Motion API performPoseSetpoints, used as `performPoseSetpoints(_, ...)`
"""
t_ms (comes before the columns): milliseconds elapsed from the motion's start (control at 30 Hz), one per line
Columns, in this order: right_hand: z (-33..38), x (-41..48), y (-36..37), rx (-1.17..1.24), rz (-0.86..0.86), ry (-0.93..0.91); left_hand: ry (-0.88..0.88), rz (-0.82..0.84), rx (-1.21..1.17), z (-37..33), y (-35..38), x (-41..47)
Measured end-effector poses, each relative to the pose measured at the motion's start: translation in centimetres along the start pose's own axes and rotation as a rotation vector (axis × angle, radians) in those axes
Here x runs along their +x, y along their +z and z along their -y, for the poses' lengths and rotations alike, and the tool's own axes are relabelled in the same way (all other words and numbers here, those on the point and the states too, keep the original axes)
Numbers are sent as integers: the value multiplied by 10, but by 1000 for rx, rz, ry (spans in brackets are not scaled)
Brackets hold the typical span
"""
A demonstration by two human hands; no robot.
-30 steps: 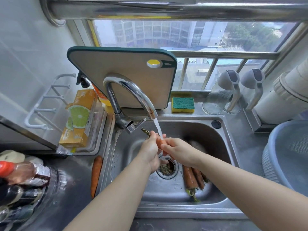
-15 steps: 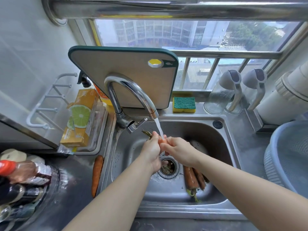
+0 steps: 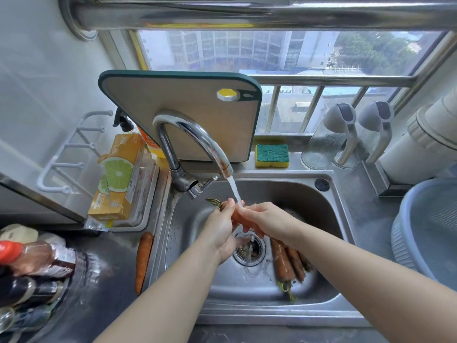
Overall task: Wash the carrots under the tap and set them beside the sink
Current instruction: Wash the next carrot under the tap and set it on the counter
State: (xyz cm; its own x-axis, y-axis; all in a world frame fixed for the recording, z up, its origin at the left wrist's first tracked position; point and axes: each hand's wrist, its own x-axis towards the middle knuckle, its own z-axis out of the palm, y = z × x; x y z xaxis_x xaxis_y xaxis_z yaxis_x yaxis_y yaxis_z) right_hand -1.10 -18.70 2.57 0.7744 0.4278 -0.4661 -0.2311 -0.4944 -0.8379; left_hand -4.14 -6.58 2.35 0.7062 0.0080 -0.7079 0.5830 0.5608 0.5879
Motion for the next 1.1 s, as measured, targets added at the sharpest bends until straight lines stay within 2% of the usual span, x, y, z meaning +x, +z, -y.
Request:
performPoseSetpoints(133,-2,2,-6,117,145,64,28,29,-82,-1,-2,-5)
performPoseSetpoints(200,-1,2,-6,66,175,71,39,20,-67,0,-2,-5)
performPoseSetpoints(367,1,1,-2,-49,-28,-17,57,-5,-33,3,6,-7)
performPoseSetpoints(600,4,-1,-5,-95,77,-46,48,-15,-43,-1,5,-2)
performPoseSetpoints(733,5,-2,-1,-57,-90,-74,89,0,-2,0,8,-4)
performPoseSetpoints(867,9,-5,2,2,-143,-6,89,29,14,2,6,-8)
performPoseSetpoints(933,11,-9,-3,39,-83,42,88,58,-14,2,3,-7)
performPoseSetpoints(1100,0,-13,-23,126,273,167,37,101,-241,-5,-12,4)
